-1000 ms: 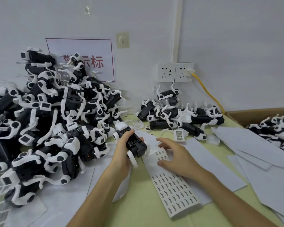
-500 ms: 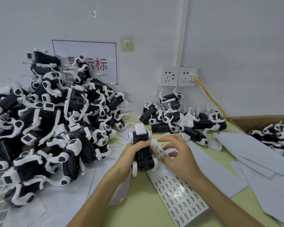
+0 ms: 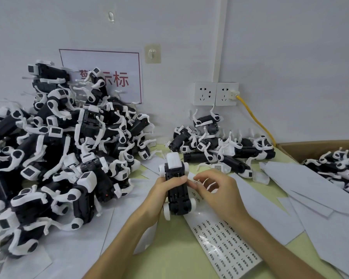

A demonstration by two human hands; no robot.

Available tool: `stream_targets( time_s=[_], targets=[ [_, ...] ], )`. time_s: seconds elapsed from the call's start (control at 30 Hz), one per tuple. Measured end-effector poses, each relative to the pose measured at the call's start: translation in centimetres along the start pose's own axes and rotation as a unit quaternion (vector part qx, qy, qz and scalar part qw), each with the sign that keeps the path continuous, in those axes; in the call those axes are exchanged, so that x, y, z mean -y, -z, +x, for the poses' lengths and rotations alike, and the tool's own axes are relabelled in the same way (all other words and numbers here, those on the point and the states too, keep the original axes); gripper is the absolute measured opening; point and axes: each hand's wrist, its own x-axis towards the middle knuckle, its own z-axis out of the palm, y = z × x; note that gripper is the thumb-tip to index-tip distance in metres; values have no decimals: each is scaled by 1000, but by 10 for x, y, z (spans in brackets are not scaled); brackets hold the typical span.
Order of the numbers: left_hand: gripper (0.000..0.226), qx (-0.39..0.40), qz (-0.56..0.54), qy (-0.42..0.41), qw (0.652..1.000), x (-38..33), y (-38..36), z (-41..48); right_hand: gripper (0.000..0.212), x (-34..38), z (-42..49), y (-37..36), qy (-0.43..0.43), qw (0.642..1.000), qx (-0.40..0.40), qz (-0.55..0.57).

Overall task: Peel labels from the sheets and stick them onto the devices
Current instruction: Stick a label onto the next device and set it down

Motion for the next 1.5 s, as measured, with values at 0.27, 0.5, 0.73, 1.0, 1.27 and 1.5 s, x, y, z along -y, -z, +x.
stream_targets(
  time_s=[0.27,0.5,0.73,1.0,1.27,1.5],
  targets=[
    [60,-21,-44,15,999,-2,-6,-1,20,5,0,0,0,1000,-4,1],
    [45,-25,-94,69,993,-3,-5,-2,19,2,0,0,40,999,-17,8],
    [39,-25,-114,79,990,-4,-5,0,22,0,1,1,73,997,-14,-31],
    [39,-52,-99,69,991,0,-4,3,14,8,-1,6,35,999,19,23],
    [46,-52,-103,82,990,2,-3,4,21,13,-1,9,-14,993,12,116],
    [44,-94,-96,-22,991,4,-1,6,27,7,9,13,-152,952,-13,267]
  ],
)
